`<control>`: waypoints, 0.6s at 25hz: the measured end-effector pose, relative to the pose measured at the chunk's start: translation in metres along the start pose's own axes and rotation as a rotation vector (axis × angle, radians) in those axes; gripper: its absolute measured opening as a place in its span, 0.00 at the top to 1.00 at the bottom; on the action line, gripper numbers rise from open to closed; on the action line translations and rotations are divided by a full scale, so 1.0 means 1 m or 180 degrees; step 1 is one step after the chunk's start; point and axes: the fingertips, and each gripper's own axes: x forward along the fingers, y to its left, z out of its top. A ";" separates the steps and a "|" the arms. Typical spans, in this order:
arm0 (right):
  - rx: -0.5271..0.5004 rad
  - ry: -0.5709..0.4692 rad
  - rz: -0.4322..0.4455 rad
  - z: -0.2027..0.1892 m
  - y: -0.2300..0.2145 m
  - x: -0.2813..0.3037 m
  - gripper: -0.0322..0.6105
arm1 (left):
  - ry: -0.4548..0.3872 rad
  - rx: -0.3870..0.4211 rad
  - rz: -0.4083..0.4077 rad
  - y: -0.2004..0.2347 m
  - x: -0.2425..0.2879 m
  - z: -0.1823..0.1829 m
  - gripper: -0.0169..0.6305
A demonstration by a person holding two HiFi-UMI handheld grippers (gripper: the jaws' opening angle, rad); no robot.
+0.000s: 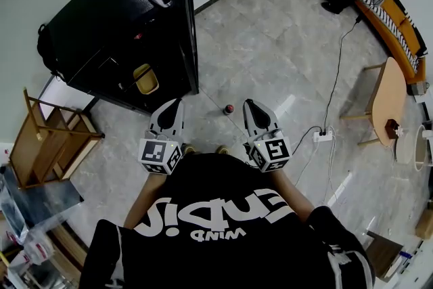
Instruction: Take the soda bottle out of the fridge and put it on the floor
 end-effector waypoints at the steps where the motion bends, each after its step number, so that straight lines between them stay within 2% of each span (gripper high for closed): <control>1: 0.0003 0.0003 -0.0001 0.000 -0.001 0.000 0.91 | 0.0001 -0.0003 0.0006 0.000 0.000 0.001 0.96; 15: 0.0032 -0.0017 -0.0060 -0.002 -0.008 -0.003 0.91 | 0.0012 0.0004 0.0015 -0.001 0.002 0.000 0.96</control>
